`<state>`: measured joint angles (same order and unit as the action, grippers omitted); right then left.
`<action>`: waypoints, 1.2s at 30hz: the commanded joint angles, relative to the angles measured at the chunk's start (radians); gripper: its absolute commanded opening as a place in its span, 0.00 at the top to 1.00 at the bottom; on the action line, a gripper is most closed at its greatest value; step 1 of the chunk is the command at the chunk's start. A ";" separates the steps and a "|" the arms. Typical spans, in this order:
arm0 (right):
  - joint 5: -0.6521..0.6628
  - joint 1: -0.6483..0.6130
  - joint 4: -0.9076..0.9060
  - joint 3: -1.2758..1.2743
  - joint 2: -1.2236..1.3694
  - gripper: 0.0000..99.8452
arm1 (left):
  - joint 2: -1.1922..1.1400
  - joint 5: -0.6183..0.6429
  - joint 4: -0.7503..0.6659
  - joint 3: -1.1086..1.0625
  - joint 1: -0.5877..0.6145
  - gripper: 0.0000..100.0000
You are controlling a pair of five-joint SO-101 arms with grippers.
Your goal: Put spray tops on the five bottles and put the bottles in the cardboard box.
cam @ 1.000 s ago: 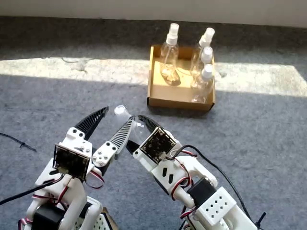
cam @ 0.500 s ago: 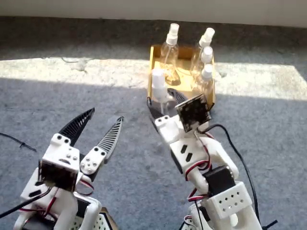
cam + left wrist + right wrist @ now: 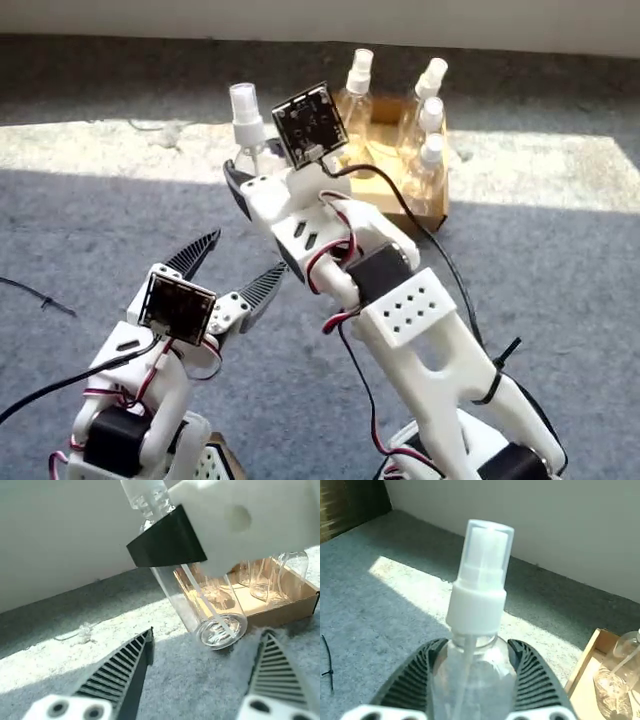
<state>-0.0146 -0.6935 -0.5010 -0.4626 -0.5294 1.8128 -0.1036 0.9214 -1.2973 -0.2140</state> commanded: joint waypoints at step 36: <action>0.037 0.245 0.193 -0.093 -0.022 1.00 | 0.002 -0.009 -0.091 -0.056 -0.079 0.69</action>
<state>0.0115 -0.5125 -0.4196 -0.5854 -0.6245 1.8128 -0.1036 0.8293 -1.3556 -0.2723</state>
